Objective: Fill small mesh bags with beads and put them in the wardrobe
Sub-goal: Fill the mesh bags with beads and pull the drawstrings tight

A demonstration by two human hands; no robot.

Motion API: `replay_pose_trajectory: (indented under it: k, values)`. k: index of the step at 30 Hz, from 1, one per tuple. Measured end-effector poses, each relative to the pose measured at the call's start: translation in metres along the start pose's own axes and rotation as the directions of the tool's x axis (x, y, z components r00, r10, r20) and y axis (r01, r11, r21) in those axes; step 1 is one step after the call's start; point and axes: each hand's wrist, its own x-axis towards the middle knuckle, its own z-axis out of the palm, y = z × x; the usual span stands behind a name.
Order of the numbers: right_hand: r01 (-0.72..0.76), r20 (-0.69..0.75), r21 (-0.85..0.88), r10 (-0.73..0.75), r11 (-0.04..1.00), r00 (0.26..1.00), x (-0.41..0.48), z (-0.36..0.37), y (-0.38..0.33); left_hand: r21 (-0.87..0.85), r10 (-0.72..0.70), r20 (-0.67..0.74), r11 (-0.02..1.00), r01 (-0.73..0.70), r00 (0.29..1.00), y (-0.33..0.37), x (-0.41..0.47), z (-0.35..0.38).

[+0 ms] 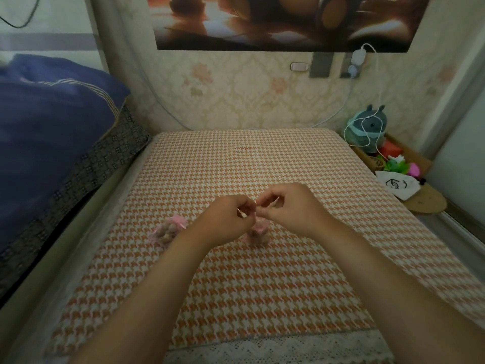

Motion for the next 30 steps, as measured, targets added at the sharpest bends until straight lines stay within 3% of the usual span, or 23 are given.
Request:
replay_pose_trajectory:
  k: [2, 4, 9, 14, 17, 26, 28, 30]
  values:
    - [0.012, 0.058, -0.113, -0.005, 0.994, 0.998, -0.003, 0.003, -0.003, 0.0, 0.001, 0.007, 1.0, -0.001, 1.0, 0.0, -0.001, -0.001]
    - [0.012, 0.056, -0.113, -0.006, 0.993, 0.998, -0.002, 0.003, -0.001, 0.004, -0.014, 0.007, 1.0, 0.013, 1.0, -0.001, 0.0, -0.001]
    - [-0.054, -0.086, -0.052, 0.049, 0.997, 0.995, 0.004, 0.002, 0.014, 0.013, -0.036, -0.008, 0.999, 0.036, 0.999, -0.004, 0.003, 0.002]
    - [-0.179, -0.149, -0.169, 0.154, 0.969, 0.977, 0.014, 0.006, 0.039, 0.029, -0.019, 0.029, 0.999, 0.018, 0.999, -0.002, 0.006, 0.003]
    - [-0.226, -0.121, -0.282, 0.199, 0.932, 0.973, 0.022, 0.013, 0.052, 0.017, -0.042, 0.039, 0.999, 0.041, 0.998, -0.003, 0.008, 0.003]
    - [-0.098, 0.001, -0.624, 0.126, 0.775, 0.992, 0.04, 0.031, 0.064, -0.074, -0.08, 0.037, 0.994, 0.082, 0.996, -0.005, 0.009, 0.001]
    - [-0.117, 0.014, -0.656, 0.167, 0.746, 0.986, 0.042, 0.033, 0.064, -0.083, -0.085, 0.04, 0.993, 0.088, 0.996, -0.006, 0.009, 0.001]
    - [-0.158, 0.033, -0.605, 0.224, 0.78, 0.974, 0.042, 0.034, 0.066, -0.076, -0.089, 0.041, 0.993, 0.092, 0.995, -0.006, 0.009, 0.002]
